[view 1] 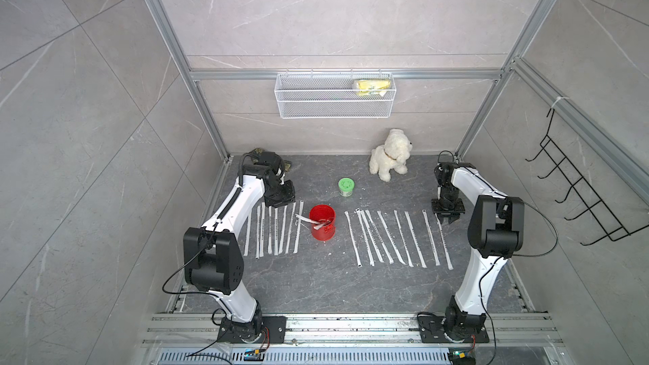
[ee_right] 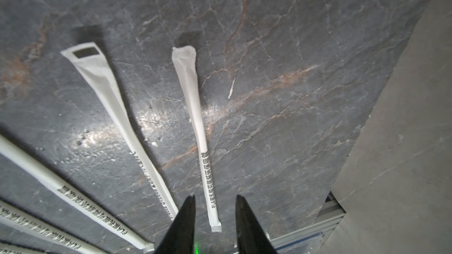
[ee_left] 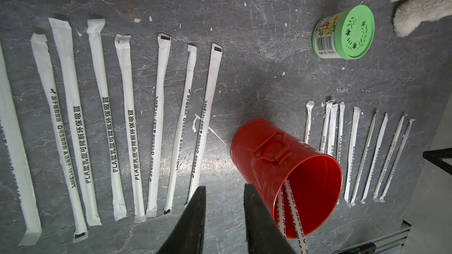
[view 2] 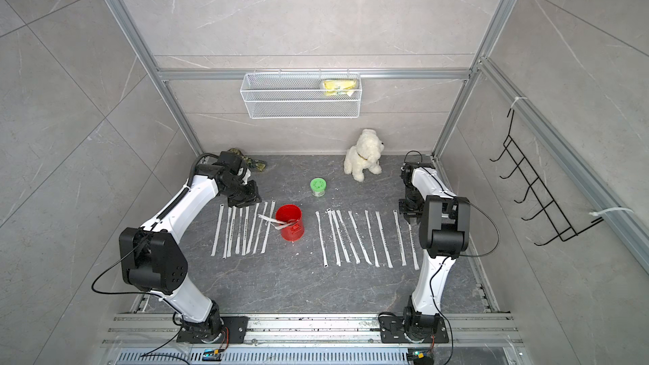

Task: Take the straws out of the storage container
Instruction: Place the straw at the center of the board, then pick up the straw from the container.

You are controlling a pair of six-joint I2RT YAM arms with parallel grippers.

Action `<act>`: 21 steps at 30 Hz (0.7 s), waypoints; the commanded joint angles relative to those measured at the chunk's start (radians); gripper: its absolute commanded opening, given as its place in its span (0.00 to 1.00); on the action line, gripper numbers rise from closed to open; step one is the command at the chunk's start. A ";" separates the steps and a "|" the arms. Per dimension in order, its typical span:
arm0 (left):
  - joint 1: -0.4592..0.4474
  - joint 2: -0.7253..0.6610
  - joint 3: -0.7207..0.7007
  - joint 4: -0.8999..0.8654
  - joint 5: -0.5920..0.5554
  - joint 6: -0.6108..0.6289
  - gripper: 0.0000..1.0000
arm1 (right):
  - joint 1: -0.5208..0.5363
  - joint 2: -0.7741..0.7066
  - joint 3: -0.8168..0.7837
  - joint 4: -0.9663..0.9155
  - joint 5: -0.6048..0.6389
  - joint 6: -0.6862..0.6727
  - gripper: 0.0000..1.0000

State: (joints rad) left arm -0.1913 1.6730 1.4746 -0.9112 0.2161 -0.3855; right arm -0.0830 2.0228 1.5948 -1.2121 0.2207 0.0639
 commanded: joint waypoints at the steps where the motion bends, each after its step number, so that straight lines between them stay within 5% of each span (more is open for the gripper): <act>1: -0.004 -0.018 -0.012 0.008 0.025 0.017 0.31 | 0.003 -0.004 0.015 -0.033 0.000 0.017 0.33; 11: -0.046 -0.208 -0.101 0.015 0.016 0.033 0.34 | 0.043 -0.263 -0.020 0.008 -0.165 0.043 0.37; 21: -0.095 -0.616 -0.367 0.076 -0.137 -0.075 0.45 | 0.228 -0.376 -0.067 0.058 -0.180 0.061 0.40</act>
State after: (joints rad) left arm -0.2874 1.1507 1.1561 -0.8612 0.1421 -0.4149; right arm 0.1173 1.6493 1.5509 -1.1690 0.0513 0.1051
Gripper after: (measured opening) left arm 0.446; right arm 0.399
